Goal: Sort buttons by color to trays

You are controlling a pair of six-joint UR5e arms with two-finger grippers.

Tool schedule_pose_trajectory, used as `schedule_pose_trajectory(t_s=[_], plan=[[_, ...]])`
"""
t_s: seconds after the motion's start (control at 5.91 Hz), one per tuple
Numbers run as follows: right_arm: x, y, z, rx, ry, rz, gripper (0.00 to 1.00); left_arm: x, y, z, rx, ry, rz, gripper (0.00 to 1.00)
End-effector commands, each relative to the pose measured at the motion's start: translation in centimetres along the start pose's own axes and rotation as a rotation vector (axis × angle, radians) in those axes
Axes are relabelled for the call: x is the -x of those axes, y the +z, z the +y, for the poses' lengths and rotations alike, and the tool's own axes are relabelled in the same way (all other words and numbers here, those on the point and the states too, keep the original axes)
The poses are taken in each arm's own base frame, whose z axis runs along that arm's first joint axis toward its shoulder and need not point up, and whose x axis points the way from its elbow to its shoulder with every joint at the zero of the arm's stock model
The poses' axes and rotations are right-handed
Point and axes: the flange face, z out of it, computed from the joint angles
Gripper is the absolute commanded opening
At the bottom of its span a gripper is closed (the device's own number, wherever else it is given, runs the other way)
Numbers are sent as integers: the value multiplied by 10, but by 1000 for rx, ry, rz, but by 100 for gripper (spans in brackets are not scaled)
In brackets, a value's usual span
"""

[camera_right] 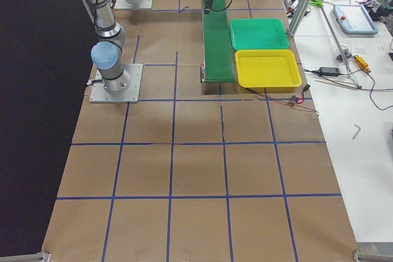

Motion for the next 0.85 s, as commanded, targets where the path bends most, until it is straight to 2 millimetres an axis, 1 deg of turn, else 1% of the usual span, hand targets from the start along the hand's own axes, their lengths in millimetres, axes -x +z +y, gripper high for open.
schedule_pose_trajectory(t_s=[0.0,0.17,0.34,0.51,0.68], plan=[[0,0,1,-1,0,-1,100,7,-2,-2,-6,-3,0,98],[0,0,1,-1,0,1,100,16,-9,-9,-10,52,-1,98],[0,0,1,-1,0,1,100,41,-7,-12,-1,97,-1,98],[0,0,1,-1,0,1,100,81,6,-10,27,196,8,98],[0,0,1,-1,0,-2,100,111,27,-4,70,298,32,98]])
